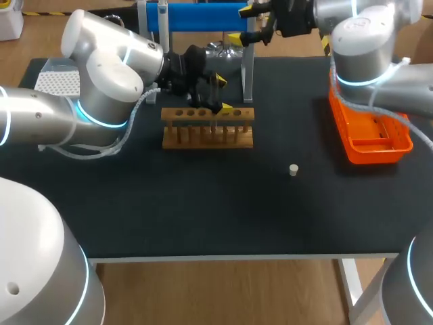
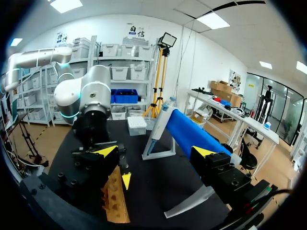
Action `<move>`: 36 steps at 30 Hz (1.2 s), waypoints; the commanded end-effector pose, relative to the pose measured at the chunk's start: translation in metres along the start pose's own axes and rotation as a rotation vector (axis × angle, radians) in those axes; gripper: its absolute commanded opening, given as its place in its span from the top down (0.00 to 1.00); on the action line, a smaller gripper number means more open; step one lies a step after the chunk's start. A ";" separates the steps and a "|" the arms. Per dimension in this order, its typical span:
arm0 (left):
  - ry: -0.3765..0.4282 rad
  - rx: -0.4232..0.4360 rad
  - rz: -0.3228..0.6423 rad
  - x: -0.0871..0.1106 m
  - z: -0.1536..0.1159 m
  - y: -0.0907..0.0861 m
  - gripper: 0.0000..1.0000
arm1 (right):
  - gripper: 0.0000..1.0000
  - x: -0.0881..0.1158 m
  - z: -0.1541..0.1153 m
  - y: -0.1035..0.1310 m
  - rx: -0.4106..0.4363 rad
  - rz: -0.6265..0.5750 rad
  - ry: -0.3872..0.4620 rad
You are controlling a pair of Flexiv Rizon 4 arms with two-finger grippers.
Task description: Invert the test tube, pick up the pipette, mount the tip to pipette, aspirate from beaker and dispense into the tube, eject the tip, return the pipette, and cap with the stopper.
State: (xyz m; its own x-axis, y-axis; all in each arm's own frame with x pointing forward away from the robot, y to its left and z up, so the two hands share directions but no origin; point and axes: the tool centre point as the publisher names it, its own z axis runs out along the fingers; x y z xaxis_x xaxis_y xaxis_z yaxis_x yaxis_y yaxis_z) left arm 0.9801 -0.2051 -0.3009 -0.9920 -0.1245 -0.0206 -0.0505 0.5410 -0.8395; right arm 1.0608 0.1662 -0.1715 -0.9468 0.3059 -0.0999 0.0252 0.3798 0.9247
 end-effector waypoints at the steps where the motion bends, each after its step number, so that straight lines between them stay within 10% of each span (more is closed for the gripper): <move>1: 0.005 0.000 0.000 -0.001 0.000 0.000 0.00 | 0.00 0.027 -0.057 -0.012 -0.013 0.001 -0.027; 17: 0.005 0.000 0.000 -0.001 0.000 0.000 0.00 | 0.00 0.099 -0.174 -0.099 0.005 0.082 -0.098; 36: 0.005 0.000 0.000 -0.001 0.000 0.000 0.00 | 0.00 0.187 -0.185 -0.185 0.054 0.135 -0.127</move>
State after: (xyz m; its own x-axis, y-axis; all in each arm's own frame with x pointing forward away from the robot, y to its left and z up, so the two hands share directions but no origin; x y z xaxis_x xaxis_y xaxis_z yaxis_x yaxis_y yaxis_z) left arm 0.9799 -0.2049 -0.3007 -0.9920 -0.1245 -0.0207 -0.0504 0.5410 -0.8395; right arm 0.8373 -0.0105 -0.2856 -0.8985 0.4388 -0.0135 0.1707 0.3776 0.9101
